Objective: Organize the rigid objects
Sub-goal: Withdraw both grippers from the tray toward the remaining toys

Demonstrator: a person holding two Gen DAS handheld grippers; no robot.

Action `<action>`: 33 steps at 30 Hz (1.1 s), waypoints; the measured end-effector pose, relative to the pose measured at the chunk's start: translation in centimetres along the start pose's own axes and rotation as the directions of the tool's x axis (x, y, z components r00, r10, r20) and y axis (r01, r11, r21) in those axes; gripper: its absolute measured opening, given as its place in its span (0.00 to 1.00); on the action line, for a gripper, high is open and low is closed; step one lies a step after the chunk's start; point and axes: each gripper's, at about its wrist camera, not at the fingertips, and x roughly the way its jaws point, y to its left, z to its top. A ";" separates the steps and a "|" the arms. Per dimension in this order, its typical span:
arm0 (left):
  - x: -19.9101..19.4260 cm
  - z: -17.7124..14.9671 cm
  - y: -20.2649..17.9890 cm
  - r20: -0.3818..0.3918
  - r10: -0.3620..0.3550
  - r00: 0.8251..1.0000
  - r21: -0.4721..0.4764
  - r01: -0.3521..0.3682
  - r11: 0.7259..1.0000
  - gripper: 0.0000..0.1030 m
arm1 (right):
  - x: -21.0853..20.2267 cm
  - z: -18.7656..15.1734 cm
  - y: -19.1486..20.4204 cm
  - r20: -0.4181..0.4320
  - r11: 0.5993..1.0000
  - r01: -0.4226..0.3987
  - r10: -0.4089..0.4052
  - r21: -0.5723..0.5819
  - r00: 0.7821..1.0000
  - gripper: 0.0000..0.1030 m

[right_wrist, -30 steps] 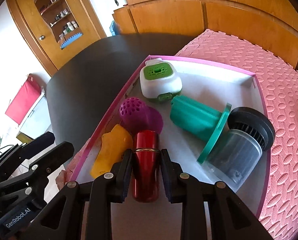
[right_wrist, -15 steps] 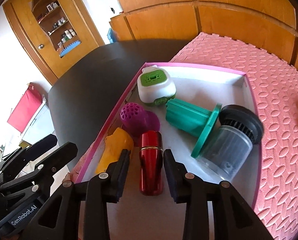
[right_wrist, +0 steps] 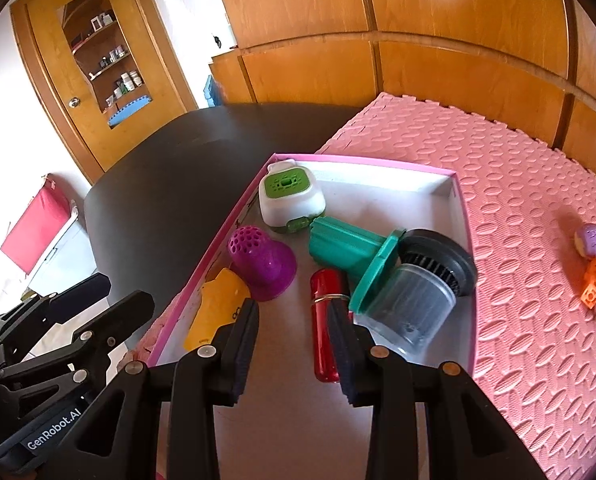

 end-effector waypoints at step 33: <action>-1.2 0.8 -7.0 0.024 -0.060 0.998 0.188 0.054 0.981 0.55 | -9.3 -0.9 -15.4 0.098 0.938 0.288 -0.311 0.195 0.945 0.34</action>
